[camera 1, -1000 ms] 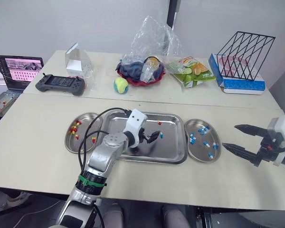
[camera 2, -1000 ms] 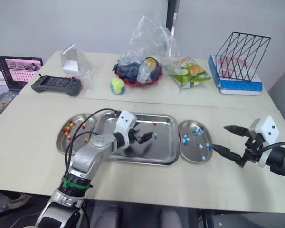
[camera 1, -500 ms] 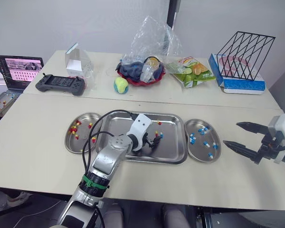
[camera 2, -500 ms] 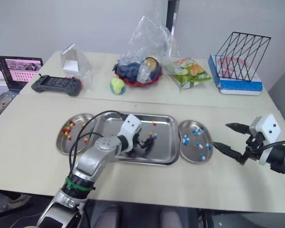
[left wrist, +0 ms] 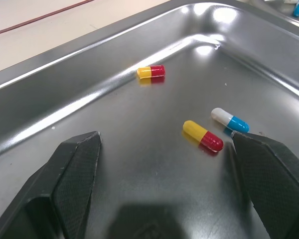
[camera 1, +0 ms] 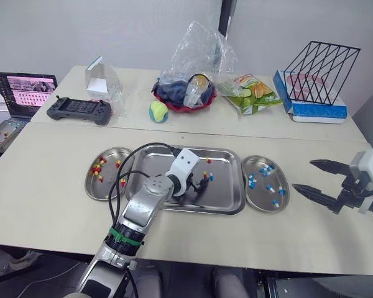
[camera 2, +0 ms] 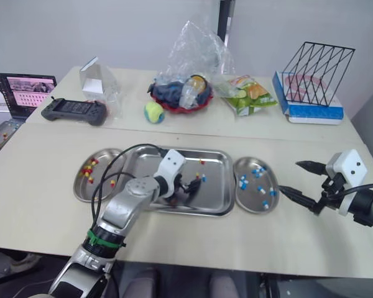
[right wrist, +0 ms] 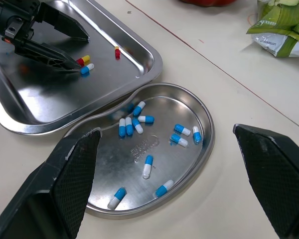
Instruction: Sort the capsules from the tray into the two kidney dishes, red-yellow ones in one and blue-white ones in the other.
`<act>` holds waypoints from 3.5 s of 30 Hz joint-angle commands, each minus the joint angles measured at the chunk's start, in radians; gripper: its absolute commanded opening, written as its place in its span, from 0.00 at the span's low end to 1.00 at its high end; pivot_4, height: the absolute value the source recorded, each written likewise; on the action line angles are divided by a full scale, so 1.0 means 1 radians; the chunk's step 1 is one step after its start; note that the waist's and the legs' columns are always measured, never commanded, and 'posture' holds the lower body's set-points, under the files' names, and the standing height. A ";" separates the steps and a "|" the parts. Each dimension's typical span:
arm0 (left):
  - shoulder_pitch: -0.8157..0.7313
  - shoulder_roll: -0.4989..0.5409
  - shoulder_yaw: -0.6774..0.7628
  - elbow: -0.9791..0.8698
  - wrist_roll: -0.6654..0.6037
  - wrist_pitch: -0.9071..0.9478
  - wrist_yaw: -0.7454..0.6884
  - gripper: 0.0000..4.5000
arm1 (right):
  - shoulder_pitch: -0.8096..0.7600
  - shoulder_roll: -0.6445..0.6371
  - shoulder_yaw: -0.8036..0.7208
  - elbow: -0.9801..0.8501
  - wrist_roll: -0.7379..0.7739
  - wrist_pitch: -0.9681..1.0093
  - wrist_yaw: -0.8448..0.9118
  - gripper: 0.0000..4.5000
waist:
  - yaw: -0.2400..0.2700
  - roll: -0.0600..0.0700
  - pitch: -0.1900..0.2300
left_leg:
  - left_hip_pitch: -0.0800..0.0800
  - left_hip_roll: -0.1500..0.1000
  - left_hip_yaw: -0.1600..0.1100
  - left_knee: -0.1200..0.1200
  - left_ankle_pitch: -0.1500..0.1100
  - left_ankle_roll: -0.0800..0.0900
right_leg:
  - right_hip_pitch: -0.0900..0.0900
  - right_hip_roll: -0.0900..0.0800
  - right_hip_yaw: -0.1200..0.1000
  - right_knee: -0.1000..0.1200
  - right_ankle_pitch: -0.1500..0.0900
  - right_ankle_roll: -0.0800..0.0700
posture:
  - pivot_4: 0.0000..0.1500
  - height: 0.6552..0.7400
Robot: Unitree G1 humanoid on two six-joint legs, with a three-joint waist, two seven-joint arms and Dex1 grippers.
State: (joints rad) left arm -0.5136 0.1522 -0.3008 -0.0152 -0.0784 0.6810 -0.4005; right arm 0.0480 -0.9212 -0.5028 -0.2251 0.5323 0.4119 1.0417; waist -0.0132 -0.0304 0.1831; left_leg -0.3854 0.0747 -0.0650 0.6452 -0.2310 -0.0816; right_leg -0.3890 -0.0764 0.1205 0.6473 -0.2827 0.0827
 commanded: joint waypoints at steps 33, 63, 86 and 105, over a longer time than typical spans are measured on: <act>-0.020 -0.055 0.030 0.047 0.042 0.004 0.034 0.01 | -0.017 0.001 -0.005 -0.025 -0.010 -0.032 -0.044 1.00 | 0.001 0.000 0.000 | 0.000 0.000 0.000 0.000 0.000 0.000 | 0.000 0.000 0.000 0.000 0.000 0.000 | 1.00 0.87; 0.131 0.568 0.620 -0.072 -0.309 -0.011 -0.325 0.01 | -0.202 0.005 0.157 0.081 0.004 -0.032 0.045 1.00 | -0.026 0.001 0.000 | 0.000 0.000 -0.001 -0.002 0.000 0.000 | 0.000 0.000 -0.001 -0.001 0.000 0.000 | 1.00 0.87; 0.295 0.656 0.675 0.035 -0.332 -0.088 -0.407 0.65 | -0.269 0.024 0.209 0.120 0.000 -0.058 0.079 1.00 | -0.029 0.001 0.001 | -0.003 0.000 -0.003 -0.002 0.000 0.000 | -0.001 0.000 -0.002 -0.001 0.000 0.000 | 1.00 0.87; 0.388 0.717 0.942 0.070 -0.500 -0.228 -0.607 1.00 | -0.340 0.055 0.245 0.224 -0.032 -0.110 0.082 1.00 | -0.030 0.002 0.001 | -0.003 0.000 -0.003 -0.003 0.000 0.000 | -0.002 0.000 -0.002 -0.001 0.000 0.000 | 1.00 0.87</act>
State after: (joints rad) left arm -0.1315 0.8384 0.5818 0.0482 -0.5472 0.4963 -0.9616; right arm -0.2846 -0.8633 -0.2225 0.0059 0.4923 0.3253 1.1272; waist -0.0432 -0.0289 0.1844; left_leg -0.3882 0.0748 -0.0678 0.6424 -0.2310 -0.0818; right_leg -0.3910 -0.0765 0.1184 0.6463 -0.2830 0.0831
